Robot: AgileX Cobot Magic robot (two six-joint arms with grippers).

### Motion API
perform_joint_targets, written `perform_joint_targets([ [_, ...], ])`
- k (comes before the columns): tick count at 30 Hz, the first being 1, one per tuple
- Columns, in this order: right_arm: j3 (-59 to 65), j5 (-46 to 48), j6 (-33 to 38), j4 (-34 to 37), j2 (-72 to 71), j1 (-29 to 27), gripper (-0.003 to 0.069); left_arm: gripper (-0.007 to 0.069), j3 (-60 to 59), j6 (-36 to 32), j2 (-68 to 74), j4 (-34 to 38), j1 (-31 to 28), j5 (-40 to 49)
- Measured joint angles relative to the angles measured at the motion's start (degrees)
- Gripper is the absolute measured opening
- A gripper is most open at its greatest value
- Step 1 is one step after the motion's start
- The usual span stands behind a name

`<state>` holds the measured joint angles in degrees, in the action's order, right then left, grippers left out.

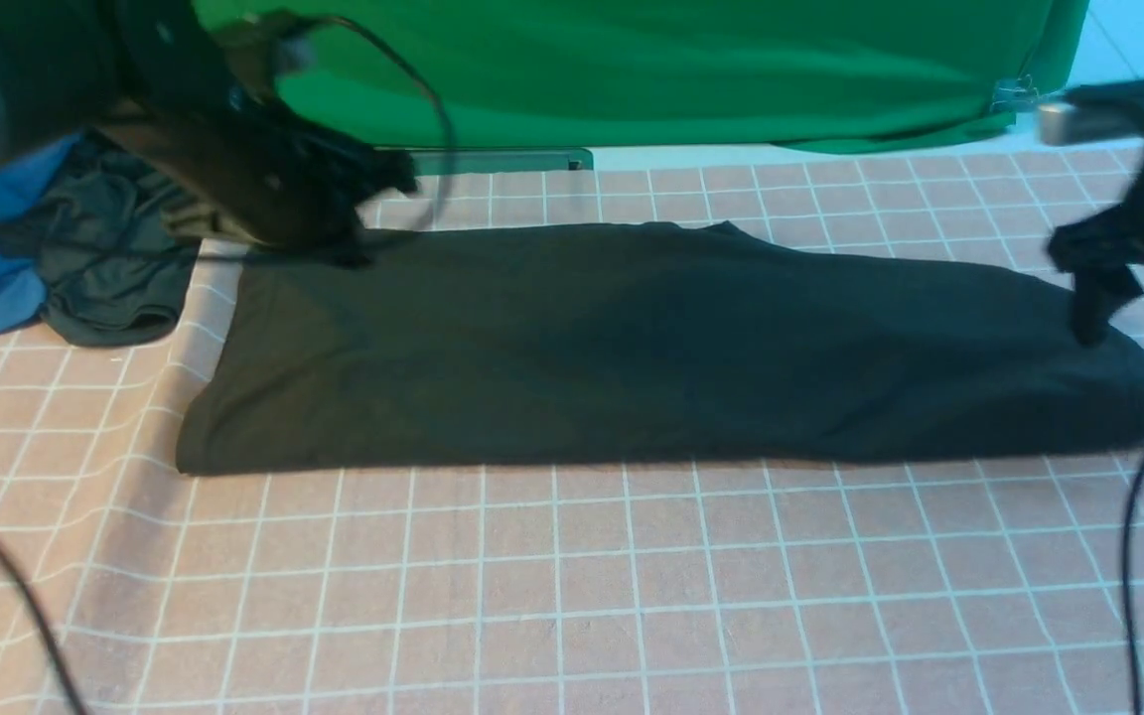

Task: Fold a long-sleeved shirt over a pink coffee tablecloth.
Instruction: 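Pull the folded dark garment lengthwise by its ends to straighten it flat on the table, then fold the right end of the dark garment over onto its left end with the right gripper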

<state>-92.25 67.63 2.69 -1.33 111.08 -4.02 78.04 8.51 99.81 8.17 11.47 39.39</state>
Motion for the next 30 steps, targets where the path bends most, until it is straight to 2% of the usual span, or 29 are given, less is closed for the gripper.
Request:
perform_joint_targets([
  [2,0.0,-1.4,-0.1,0.6,0.3,-1.9,0.0655,0.0011,-2.6,-0.1,-1.8,0.1,2.5,-1.5],
  [5,0.0,-3.3,-0.2,1.3,1.6,-3.8,0.0672,0.0011,-3.7,0.0,-2.3,1.0,4.5,0.0],
  [9,0.0,-4.2,-0.2,1.9,4.2,-4.6,0.0673,0.0011,-4.0,0.1,-2.3,2.1,5.3,3.9],
  [14,0.1,-5.4,0.7,6.0,9.7,-4.8,0.0666,0.0011,-4.2,-0.3,-2.5,3.4,5.8,9.8],
  [17,0.1,-5.7,1.7,7.4,11.3,-4.8,0.0624,0.0011,-4.2,-1.0,-3.3,4.6,5.8,10.8],
  [20,0.1,-6.2,2.1,8.2,11.8,-4.8,0.0495,0.0011,-4.2,-1.5,-6.2,6.5,5.8,12.5],
  [21,0.1,-6.3,2.7,8.5,11.8,-4.8,0.0422,0.0011,-4.2,-1.7,-7.5,7.0,5.8,12.7],
  [22,0.1,-6.5,3.2,8.8,11.8,-4.8,0.0381,0.0011,-4.2,-1.9,-8.7,7.3,5.8,12.7],
  [25,0.1,-6.7,6.3,9.3,11.8,-4.8,0.0155,0.0011,-4.2,-1.9,-14.0,7.7,5.8,12.8],
  [26,-0.1,-6.5,6.8,9.3,11.8,-4.8,0.0102,0.0011,-4.2,-1.9,-15.8,7.6,5.8,12.8],
  [27,-0.4,-6.1,7.1,9.3,11.8,-4.8,0.0080,0.0011,-4.2,-1.9,-17.6,7.4,5.8,12.8],
  [30,-2.3,-4.3,6.8,7.6,11.3,-5.8,0.0074,0.0011,-4.2,-1.9,-22.3,5.8,5.8,13.2],
])
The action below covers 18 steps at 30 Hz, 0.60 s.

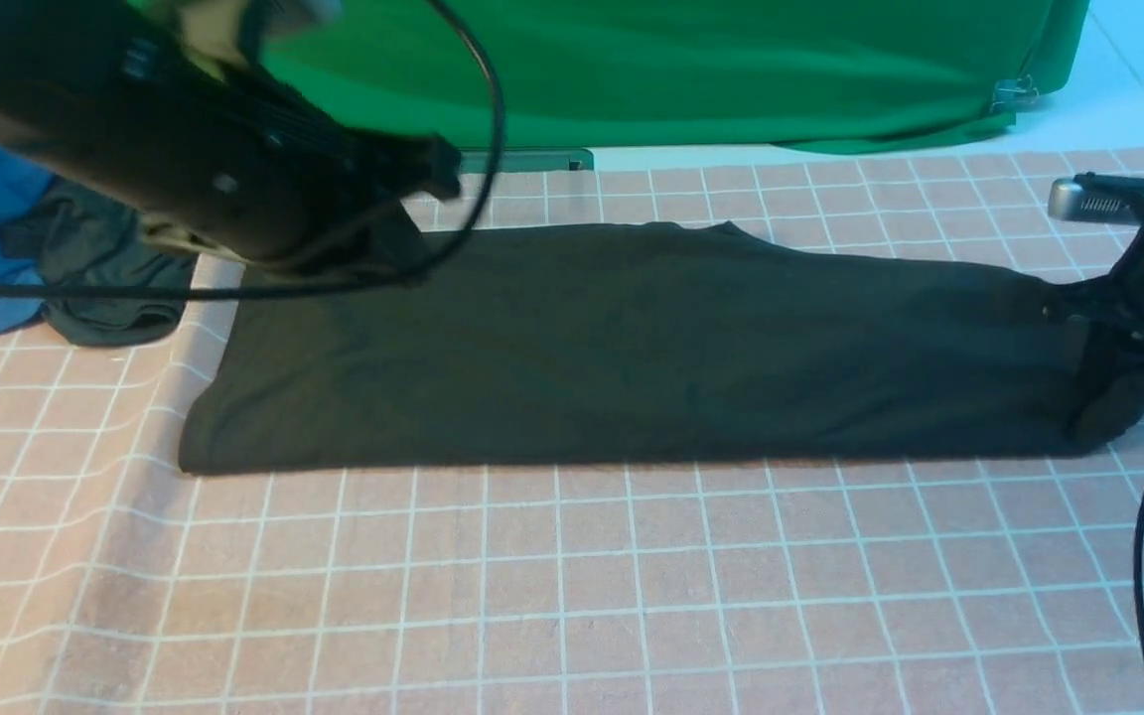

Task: Fold a long-sleeved shirt over a pink coffee tablecloth.
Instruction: 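Fold the right end of the dark garment over onto its left end with the right gripper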

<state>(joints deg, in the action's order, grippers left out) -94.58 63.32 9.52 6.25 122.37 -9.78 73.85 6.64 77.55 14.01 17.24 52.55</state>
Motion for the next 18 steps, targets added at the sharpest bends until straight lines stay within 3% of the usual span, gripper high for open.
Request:
perform_joint_targets([
  [5,-3.4,3.7,-3.8,-8.9,-3.6,-3.3,0.0074,0.0011,-0.1,2.1,-5.8,-3.7,0.0,2.4],
  [10,-7.6,6.0,-6.7,-11.8,-5.8,-6.8,0.0074,0.0013,-0.1,3.6,-9.3,-5.8,0.0,4.4],
  [18,-12.9,6.4,-8.4,-1.9,-11.9,-1.5,0.0074,0.0013,-0.4,5.2,-10.3,-6.6,0.0,5.7],
])
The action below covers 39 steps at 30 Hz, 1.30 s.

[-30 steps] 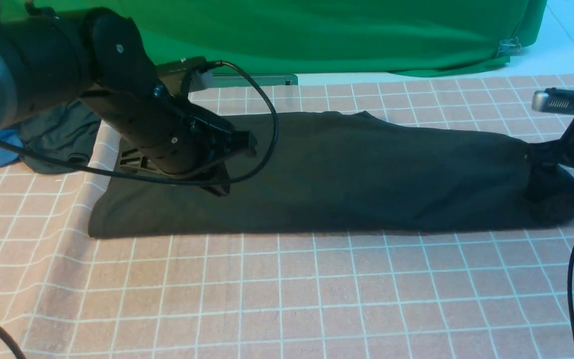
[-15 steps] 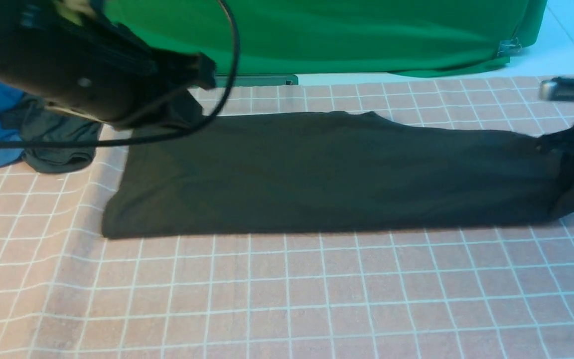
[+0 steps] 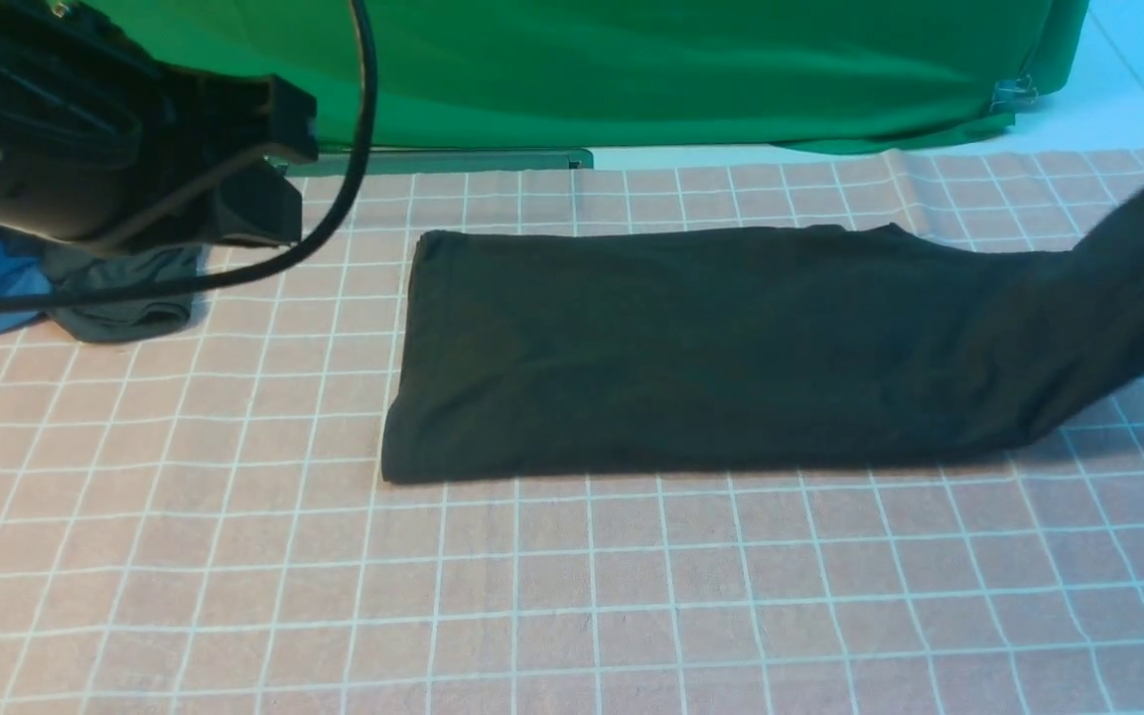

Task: Fold a long-sleeved shirt over a pink coffee tablecloth.
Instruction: 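Fold the right end of the dark garment over onto its left end with the right gripper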

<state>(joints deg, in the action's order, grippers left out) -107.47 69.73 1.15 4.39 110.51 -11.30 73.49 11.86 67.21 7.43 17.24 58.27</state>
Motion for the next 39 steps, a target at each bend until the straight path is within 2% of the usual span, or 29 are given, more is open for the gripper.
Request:
perform_joint_targets([
  [7,-2.3,-0.5,-3.0,5.7,-1.8,14.1,0.0087,0.0013,-3.1,0.9,0.0,0.3,0.0,0.1],
  [13,-2.4,-6.7,-6.4,6.5,-1.3,27.8,0.0107,0.0013,-3.1,0.9,0.0,0.6,0.0,-0.1],
  [16,-2.4,-10.4,-7.5,7.2,0.2,33.0,0.0108,0.0013,-3.1,0.9,0.0,0.7,0.0,-0.2],
  [25,-2.4,-21.4,-8.5,11.8,6.9,43.9,0.0069,0.0013,-3.1,0.3,0.0,0.8,0.0,-0.2],
  [35,-2.4,-29.0,-9.7,16.0,13.9,49.0,0.0069,0.0013,-3.1,-0.4,0.0,0.7,0.0,-0.2],
  [37,-2.4,-30.7,-10.2,16.4,14.8,49.4,0.0078,0.0013,-3.1,-0.4,0.0,0.7,0.0,-0.2],
  [39,-2.4,-33.3,-11.5,17.1,15.9,50.2,0.0128,0.0013,-3.1,-0.4,0.0,0.7,0.0,-0.3],
])
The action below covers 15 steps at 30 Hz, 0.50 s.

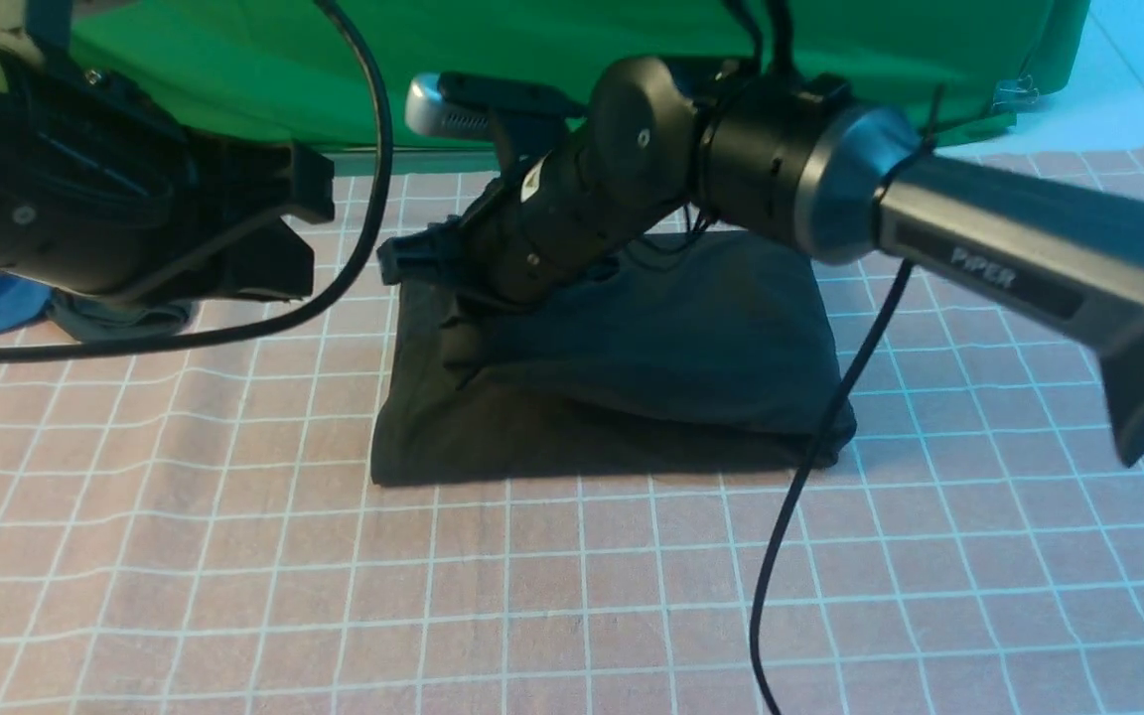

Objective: Fold a long-sleeved shirt over a pink coffee tablecloth.

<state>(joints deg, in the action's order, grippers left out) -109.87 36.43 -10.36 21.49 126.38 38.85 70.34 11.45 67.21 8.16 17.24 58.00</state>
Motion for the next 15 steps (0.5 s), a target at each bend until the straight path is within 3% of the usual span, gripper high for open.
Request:
perform_joint_targets([
  [1,0.0,-0.2,-0.1,0.2,0.1,0.1,0.0136,0.0013,0.0,0.0,0.0,0.0,0.0,0.0],
  [2,0.0,-2.5,-0.6,1.6,1.0,0.7,0.0223,0.0013,0.0,0.0,0.0,0.0,0.0,0.0],
  [6,0.0,-3.6,0.6,3.9,1.6,1.5,0.0422,0.0013,0.0,0.0,0.0,0.0,0.0,-0.5],
  [8,0.0,-3.1,2.9,4.1,1.8,1.5,0.0454,0.0013,0.0,0.0,0.0,0.0,0.0,-1.0],
  [11,0.0,0.4,7.3,3.0,0.2,0.3,0.0440,0.0013,0.0,0.6,0.0,0.0,0.0,-1.6],
  [13,0.0,4.8,9.5,-0.3,-2.5,-2.0,0.0345,0.0013,0.0,1.9,0.1,-0.1,0.0,-2.4],
  [14,0.0,5.3,9.8,-1.1,-2.8,-2.2,0.0345,0.0013,0.0,2.3,0.2,-0.1,0.0,-2.7],
  [15,0.0,7.7,10.9,-3.1,-4.3,-3.7,0.0277,0.0013,0.0,3.0,0.5,-0.1,0.0,-3.5],
])
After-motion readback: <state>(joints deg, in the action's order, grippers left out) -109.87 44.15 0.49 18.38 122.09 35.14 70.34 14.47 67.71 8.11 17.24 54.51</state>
